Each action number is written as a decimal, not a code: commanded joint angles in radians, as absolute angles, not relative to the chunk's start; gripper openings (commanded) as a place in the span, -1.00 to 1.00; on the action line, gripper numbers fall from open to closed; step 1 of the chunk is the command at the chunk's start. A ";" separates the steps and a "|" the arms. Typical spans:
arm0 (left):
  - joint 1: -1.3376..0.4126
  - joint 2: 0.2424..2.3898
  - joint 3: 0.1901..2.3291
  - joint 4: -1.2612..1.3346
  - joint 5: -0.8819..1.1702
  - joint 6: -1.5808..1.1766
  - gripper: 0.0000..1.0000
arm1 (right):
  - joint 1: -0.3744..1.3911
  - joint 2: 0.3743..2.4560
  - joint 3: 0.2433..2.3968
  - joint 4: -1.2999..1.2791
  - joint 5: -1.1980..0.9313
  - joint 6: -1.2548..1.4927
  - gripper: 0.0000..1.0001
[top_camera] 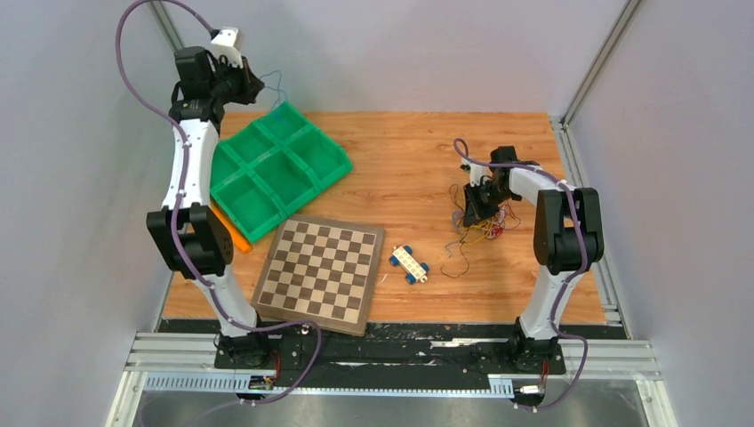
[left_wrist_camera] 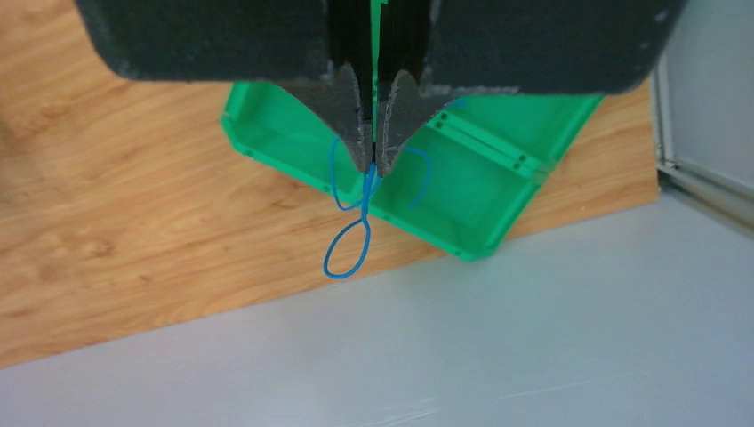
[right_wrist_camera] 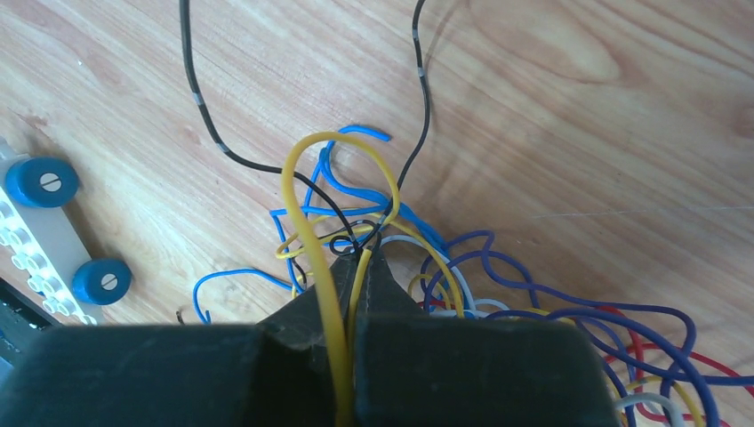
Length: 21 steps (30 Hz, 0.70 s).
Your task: Untangle the cables
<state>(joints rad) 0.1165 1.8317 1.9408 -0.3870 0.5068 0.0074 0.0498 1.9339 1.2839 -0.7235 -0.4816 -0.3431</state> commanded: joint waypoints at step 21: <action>0.175 2.197 2.153 -0.129 0.378 0.140 -1.00 | 0.052 1.983 1.367 -0.779 -0.516 -0.358 -1.00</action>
